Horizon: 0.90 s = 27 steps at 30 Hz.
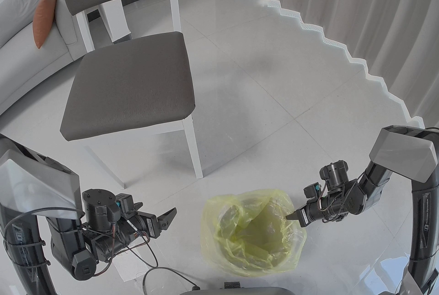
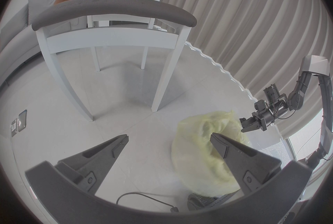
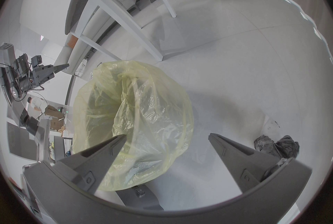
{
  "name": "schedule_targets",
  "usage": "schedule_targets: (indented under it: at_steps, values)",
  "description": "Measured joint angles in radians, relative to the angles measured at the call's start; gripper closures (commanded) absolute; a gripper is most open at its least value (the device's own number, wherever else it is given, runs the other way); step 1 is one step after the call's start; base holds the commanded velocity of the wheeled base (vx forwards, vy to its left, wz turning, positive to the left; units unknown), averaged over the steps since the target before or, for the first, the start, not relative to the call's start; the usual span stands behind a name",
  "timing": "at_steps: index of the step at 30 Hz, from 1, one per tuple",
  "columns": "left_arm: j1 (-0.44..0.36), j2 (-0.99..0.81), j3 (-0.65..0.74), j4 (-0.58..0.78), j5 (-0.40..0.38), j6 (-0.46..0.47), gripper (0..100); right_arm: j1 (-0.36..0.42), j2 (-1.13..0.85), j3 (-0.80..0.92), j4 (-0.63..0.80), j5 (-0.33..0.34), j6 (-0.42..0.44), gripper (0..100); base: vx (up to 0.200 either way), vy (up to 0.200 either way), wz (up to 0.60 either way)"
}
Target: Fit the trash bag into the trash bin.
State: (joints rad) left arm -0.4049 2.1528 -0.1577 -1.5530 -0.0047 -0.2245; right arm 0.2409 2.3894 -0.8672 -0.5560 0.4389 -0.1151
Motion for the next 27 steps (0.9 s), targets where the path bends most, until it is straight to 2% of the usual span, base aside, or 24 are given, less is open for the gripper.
schedule_targets:
  at_steps: [16, 17, 27]
  values:
    - [0.003, 0.001, 0.0, 0.0, 0.001, 0.0, 0, 0.0, -0.037, 0.022, -0.004, -0.001, 0.0, 100, 0.0, 0.0, 0.0]
    - [0.003, 0.0, 0.001, 0.0, 0.001, 0.001, 0, 0.003, -0.04, 0.022, -0.004, -0.001, -0.001, 0, 0.0, 0.0, 0.0]
    - [0.007, -0.017, 0.01, 0.0, 0.001, 0.001, 0, 0.024, -0.044, 0.016, -0.002, -0.001, 0.0, 0, 0.0, 0.0, 0.0]
